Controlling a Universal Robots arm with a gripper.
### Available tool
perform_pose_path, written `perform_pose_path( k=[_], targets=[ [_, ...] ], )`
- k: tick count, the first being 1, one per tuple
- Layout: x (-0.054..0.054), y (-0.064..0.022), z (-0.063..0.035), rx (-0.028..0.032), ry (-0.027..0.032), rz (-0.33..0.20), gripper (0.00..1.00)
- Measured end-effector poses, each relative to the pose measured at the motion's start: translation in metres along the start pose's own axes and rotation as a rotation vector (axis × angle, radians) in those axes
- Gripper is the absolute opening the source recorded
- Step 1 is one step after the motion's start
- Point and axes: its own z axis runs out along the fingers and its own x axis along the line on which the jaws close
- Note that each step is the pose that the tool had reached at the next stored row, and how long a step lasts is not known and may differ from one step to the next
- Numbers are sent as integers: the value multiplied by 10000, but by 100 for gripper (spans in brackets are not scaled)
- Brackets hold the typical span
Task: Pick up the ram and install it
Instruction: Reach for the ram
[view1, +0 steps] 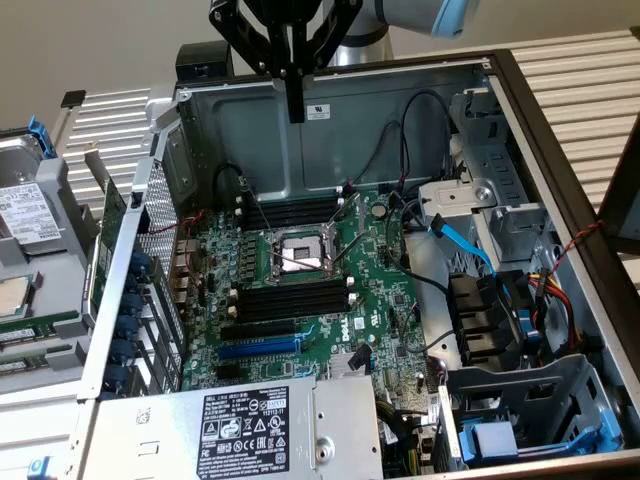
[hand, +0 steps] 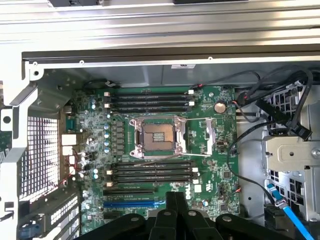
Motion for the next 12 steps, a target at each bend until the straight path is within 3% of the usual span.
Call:
perform_pose_path(
  k=[12],
  targets=[
    [241, -51, -7, -4, -16, -3, 11]
  ],
)
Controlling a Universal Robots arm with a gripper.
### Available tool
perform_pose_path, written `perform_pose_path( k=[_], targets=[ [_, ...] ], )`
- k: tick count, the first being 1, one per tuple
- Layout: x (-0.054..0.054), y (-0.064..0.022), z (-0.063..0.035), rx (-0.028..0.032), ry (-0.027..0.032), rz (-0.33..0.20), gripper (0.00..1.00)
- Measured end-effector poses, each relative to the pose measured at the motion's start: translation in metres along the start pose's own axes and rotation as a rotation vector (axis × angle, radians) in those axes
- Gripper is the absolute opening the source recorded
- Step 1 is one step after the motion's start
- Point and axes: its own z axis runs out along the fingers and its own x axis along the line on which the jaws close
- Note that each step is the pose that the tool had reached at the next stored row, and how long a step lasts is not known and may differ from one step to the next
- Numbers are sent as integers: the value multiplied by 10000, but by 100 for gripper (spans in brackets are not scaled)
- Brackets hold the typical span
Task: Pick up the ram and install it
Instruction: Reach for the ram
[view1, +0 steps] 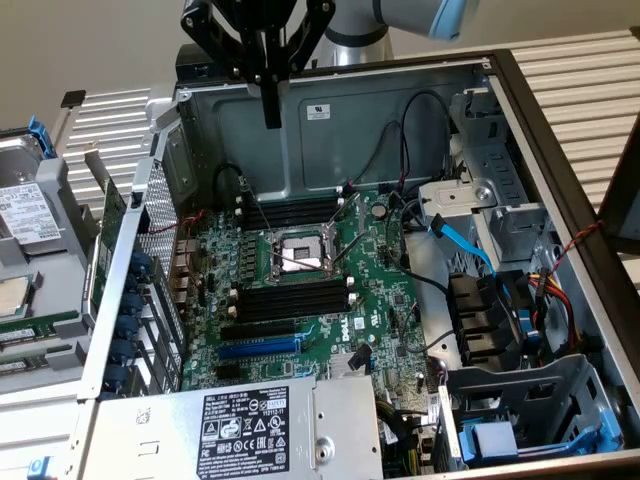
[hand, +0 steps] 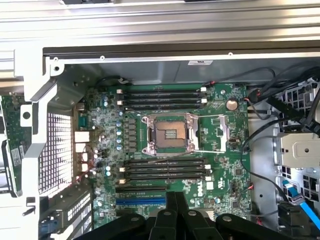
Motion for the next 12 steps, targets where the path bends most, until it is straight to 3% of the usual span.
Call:
perform_pose_path(
  k=[12],
  targets=[
    [338, -72, -11, -1, -1, 0, 11]
  ],
)
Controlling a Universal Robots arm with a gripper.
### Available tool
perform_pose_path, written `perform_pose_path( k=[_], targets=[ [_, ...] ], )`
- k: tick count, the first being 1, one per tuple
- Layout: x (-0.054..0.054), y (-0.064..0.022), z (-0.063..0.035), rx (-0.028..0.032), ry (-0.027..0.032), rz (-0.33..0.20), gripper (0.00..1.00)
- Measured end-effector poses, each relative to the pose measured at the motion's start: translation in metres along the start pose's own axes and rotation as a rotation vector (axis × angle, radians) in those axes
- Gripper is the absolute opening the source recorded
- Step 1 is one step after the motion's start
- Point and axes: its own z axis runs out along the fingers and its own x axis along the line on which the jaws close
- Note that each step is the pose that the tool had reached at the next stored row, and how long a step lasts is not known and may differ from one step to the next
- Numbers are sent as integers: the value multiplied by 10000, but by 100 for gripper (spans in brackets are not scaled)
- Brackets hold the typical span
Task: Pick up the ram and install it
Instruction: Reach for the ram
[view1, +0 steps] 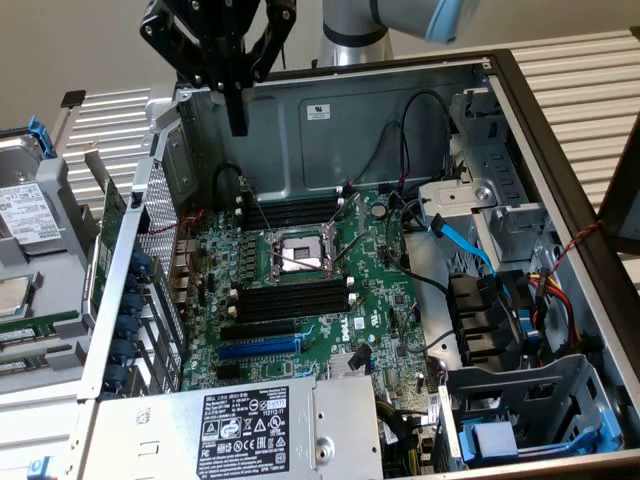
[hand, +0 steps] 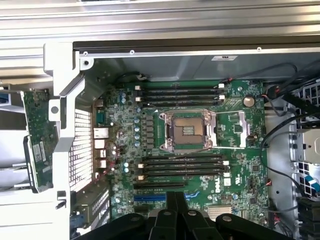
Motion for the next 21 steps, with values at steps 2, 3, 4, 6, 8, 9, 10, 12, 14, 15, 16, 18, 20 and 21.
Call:
perform_pose_path(
  k=[2, 3, 4, 6, 8, 9, 10, 12, 14, 15, 16, 18, 20, 21],
  targets=[
    [65, -20, -3, 1, 0, 0, 11],
    [98, -30, -4, 0, 0, 1, 11],
    [132, -41, -6, 0, 0, 1, 11],
    [203, -64, -8, 0, 0, 0, 11],
    [279, -89, -11, -1, 0, -1, 11],
    [324, -102, -13, -1, 0, 0, 11],
    [368, -115, -15, -1, 0, 0, 11],
    [456, -139, -18, -1, 0, 1, 11],
    [549, -165, -22, -1, 0, 0, 11],
    [593, -177, -23, -1, 0, 0, 11],
    [638, -189, -25, -1, 0, 1, 11],
    [727, -214, -28, -2, 0, 0, 11],
    [815, -236, -31, -2, 0, 0, 11],
    [860, -245, -32, -2, 0, 0, 11]
  ],
)
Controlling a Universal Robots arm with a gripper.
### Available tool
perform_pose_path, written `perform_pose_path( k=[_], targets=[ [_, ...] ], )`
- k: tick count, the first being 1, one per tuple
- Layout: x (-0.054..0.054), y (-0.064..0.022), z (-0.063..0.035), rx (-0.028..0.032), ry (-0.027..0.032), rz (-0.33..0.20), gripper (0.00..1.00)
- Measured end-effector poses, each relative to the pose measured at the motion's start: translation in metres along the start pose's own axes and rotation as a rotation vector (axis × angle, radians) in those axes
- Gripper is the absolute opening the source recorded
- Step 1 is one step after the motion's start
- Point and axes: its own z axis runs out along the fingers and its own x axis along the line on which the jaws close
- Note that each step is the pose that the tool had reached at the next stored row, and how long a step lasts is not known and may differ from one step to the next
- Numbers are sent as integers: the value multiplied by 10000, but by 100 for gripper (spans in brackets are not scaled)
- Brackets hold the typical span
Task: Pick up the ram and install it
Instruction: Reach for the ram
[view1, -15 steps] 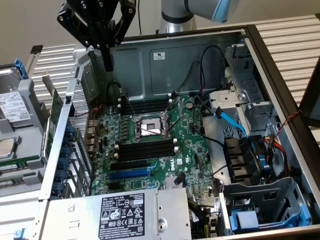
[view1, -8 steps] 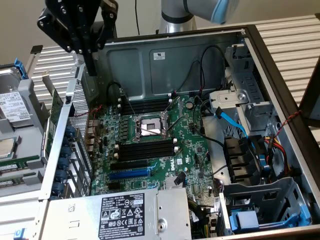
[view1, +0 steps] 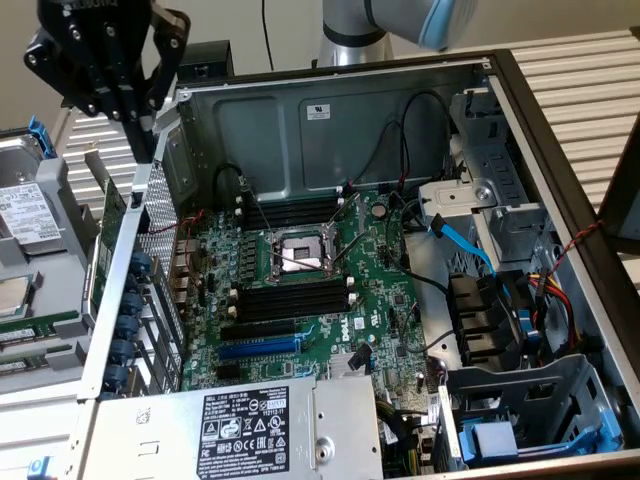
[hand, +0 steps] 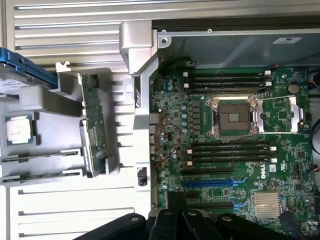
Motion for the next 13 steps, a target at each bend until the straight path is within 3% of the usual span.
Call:
perform_pose_path(
  k=[2, 3, 6, 7, 13],
  targets=[
    [83, -9, -1, 3, 35, 3, 11],
    [115, -11, -1, 12, 97, 5, 11],
    [201, -18, 4, 76, 373, 17, 11],
    [243, -21, 8, 90, 421, 19, 11],
    [516, -44, 93, 103, 443, 20, 11]
  ],
)
